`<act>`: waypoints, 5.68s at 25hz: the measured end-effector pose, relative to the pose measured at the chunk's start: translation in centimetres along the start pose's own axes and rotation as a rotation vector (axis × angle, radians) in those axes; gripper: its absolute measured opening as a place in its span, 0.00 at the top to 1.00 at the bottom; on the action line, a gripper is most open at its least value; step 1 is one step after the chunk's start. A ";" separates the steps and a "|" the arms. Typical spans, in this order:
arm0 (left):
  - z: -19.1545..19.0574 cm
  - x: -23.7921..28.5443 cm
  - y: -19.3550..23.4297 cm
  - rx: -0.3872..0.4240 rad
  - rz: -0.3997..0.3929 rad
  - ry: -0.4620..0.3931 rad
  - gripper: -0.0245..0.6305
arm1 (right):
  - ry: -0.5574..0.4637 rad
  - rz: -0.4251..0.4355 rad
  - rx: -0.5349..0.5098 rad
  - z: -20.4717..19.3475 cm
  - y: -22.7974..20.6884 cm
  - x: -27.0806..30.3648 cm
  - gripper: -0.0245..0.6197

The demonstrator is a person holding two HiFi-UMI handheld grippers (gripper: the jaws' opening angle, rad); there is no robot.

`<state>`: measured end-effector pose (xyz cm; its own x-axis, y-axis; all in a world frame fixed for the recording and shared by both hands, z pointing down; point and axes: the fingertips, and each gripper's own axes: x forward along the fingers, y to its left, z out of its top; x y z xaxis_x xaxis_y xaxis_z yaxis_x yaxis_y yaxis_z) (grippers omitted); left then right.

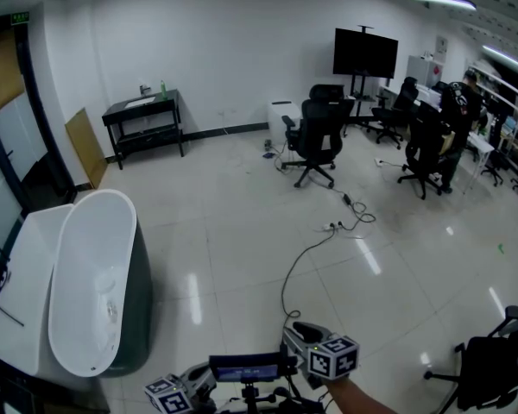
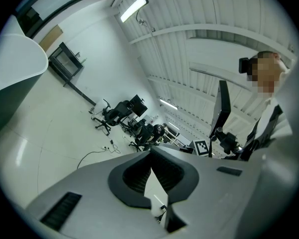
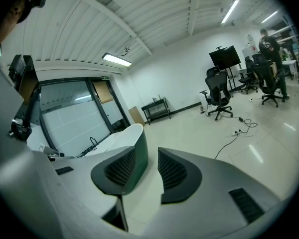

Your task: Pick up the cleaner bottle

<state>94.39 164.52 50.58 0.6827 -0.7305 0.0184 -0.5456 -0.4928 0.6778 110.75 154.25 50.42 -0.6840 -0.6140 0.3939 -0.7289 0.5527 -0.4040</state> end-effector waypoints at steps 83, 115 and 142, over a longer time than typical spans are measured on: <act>8.6 -12.4 5.1 0.074 0.094 -0.160 0.97 | 0.042 -0.005 -0.107 1.1 10.4 6.1 0.74; 22.3 1.8 16.3 0.128 0.247 -0.215 0.97 | -0.033 0.165 -0.125 14.4 0.9 24.7 0.74; 40.7 3.7 36.7 0.125 0.125 -0.169 0.97 | 0.003 0.040 -0.132 23.5 5.0 47.6 0.74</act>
<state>57.12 124.49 45.66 0.5209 -0.8530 -0.0336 -0.6837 -0.4405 0.5818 75.29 114.53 47.70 -0.7127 -0.5884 0.3819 -0.6984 0.6461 -0.3077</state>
